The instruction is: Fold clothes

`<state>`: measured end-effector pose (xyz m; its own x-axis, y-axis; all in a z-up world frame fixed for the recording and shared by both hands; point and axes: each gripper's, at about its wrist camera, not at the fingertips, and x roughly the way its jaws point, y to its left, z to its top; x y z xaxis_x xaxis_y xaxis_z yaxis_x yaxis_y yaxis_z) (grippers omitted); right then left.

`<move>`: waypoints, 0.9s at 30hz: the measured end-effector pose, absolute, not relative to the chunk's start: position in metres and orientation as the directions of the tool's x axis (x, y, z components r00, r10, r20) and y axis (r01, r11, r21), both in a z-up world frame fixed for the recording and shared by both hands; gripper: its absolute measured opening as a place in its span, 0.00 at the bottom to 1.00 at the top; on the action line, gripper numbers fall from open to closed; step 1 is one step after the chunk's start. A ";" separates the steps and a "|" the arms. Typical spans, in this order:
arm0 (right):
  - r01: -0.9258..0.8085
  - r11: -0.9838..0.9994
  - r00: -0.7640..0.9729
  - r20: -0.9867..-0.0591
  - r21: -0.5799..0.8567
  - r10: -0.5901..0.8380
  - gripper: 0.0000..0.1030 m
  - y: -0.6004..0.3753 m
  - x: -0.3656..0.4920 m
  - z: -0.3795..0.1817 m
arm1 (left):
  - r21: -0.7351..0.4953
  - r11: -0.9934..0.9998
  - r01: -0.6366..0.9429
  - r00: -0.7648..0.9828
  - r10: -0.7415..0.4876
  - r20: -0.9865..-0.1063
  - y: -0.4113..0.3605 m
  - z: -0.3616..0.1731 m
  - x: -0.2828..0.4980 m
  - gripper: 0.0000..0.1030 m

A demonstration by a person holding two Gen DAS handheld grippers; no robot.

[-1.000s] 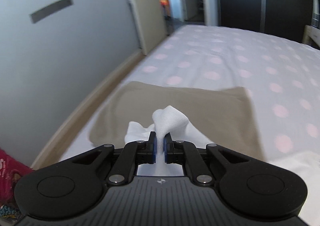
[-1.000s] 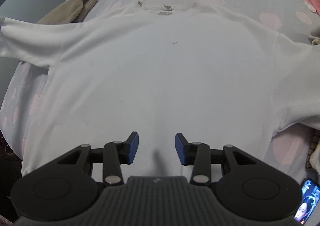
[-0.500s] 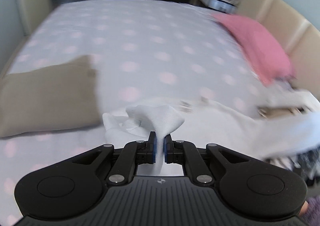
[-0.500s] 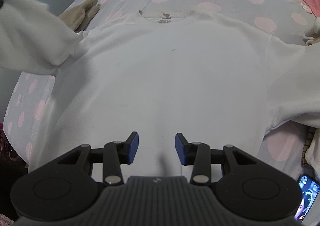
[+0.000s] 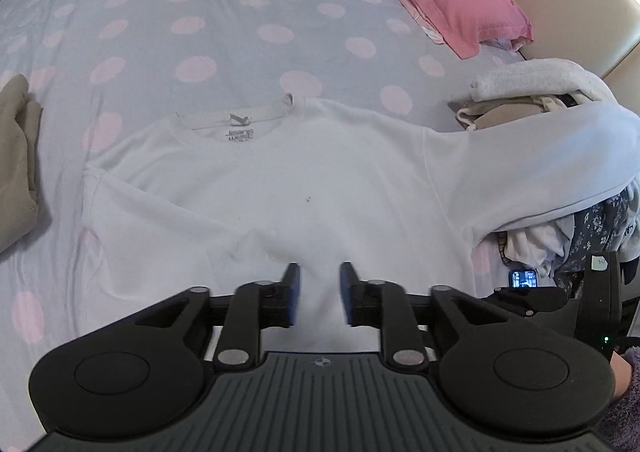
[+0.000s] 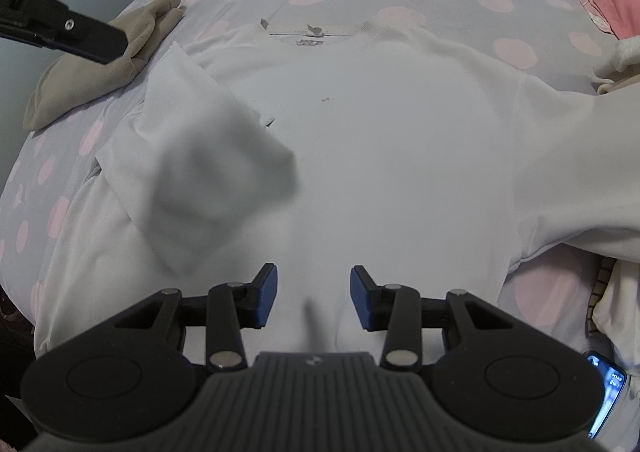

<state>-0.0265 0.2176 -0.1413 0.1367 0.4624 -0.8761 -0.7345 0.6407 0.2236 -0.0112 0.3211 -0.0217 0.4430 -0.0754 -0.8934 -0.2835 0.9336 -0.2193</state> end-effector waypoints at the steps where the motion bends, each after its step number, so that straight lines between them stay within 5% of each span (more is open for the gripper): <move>1: -0.735 0.640 0.136 -0.875 0.225 0.464 0.43 0.218 -0.027 -0.142 | -0.214 0.933 -0.288 0.448 -0.066 -0.891 0.324 -0.020 -0.011 0.29; 5: -0.737 0.626 0.125 -0.858 0.256 0.498 0.42 0.221 -0.026 -0.141 | -0.167 0.929 -0.331 0.443 -0.004 -0.897 0.342 -0.022 -0.025 0.36; 16: -0.764 0.563 0.081 -0.818 0.316 0.569 0.43 0.270 -0.036 -0.132 | -0.033 0.902 -0.430 0.287 0.102 -0.953 0.381 -0.087 -0.101 0.36; 22: -0.791 0.556 0.110 -0.834 0.256 0.541 0.61 0.323 -0.032 -0.141 | 0.072 0.884 -0.462 0.258 0.212 -0.943 0.408 -0.104 -0.128 0.36; 27: -0.795 0.568 0.133 -0.853 0.213 0.505 0.61 0.359 -0.023 -0.160 | 0.033 0.833 -0.552 0.235 0.193 -0.953 0.438 -0.120 -0.137 0.37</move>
<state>-0.0226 0.3589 -0.1599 0.1327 0.5051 -0.8528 -0.7953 0.5678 0.2125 -0.1375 0.4379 -0.1196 0.2350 0.1933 -0.9526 -0.5517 0.8334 0.0330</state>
